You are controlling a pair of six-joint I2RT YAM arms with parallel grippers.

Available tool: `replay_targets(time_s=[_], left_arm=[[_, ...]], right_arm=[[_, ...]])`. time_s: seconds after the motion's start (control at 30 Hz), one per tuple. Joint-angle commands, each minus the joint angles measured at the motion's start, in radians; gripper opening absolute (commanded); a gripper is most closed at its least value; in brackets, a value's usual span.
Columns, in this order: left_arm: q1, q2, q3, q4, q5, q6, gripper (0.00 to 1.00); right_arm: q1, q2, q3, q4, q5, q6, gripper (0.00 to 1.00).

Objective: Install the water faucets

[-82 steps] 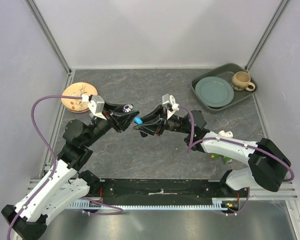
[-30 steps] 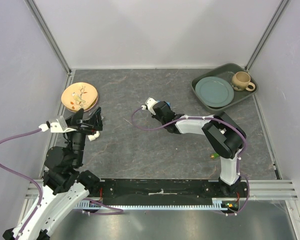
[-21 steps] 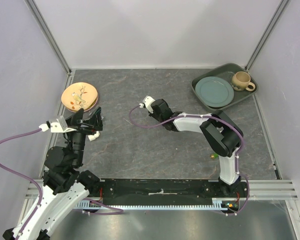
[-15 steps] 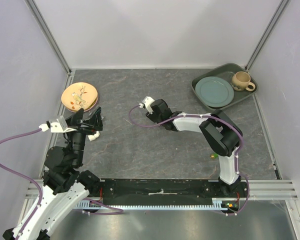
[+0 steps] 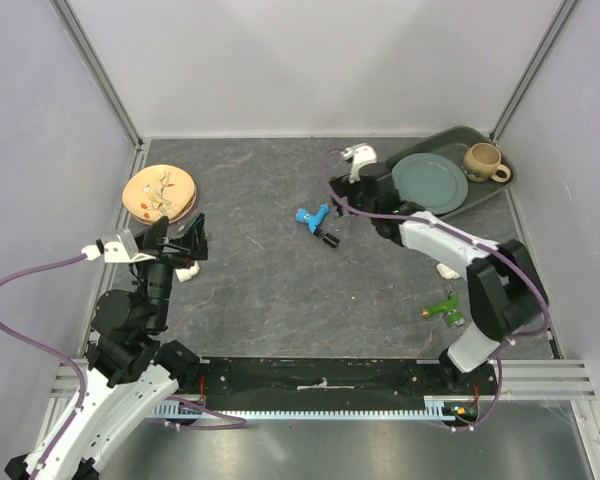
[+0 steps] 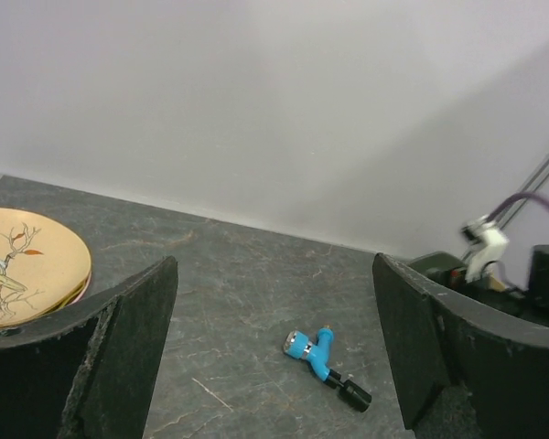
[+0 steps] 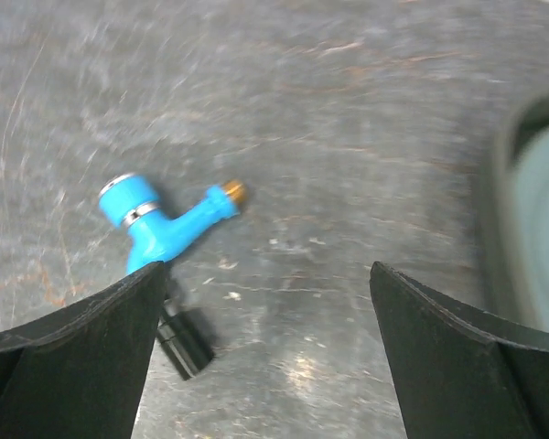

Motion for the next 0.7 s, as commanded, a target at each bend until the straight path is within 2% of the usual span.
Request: replay_targets(time_s=[0.0, 0.2, 0.37, 0.5, 0.67], left_arm=[[0.01, 0.051, 0.026, -0.01, -0.039, 0.046, 0.94], [0.041, 0.161, 0.09, -0.106, -0.05, 0.026, 0.99], [0.104, 0.336, 0.182, -0.278, 0.074, -0.041, 1.0], [0.13, 0.313, 0.19, -0.282, 0.079, -0.031, 0.99], [0.13, 0.185, 0.158, -0.266, 0.046, 0.021, 0.99]], right_arm=[[-0.068, -0.178, -0.074, 0.031, 0.026, 0.15, 0.98], [-0.143, -0.45, -0.223, -0.017, 0.27, 0.223, 0.98], [-0.149, -0.677, -0.26, -0.196, 0.506, 0.223, 0.98], [-0.149, -0.942, -0.286, -0.273, 0.606, 0.211, 0.98], [-0.151, -1.188, -0.297, -0.35, 0.658, 0.148, 0.98]])
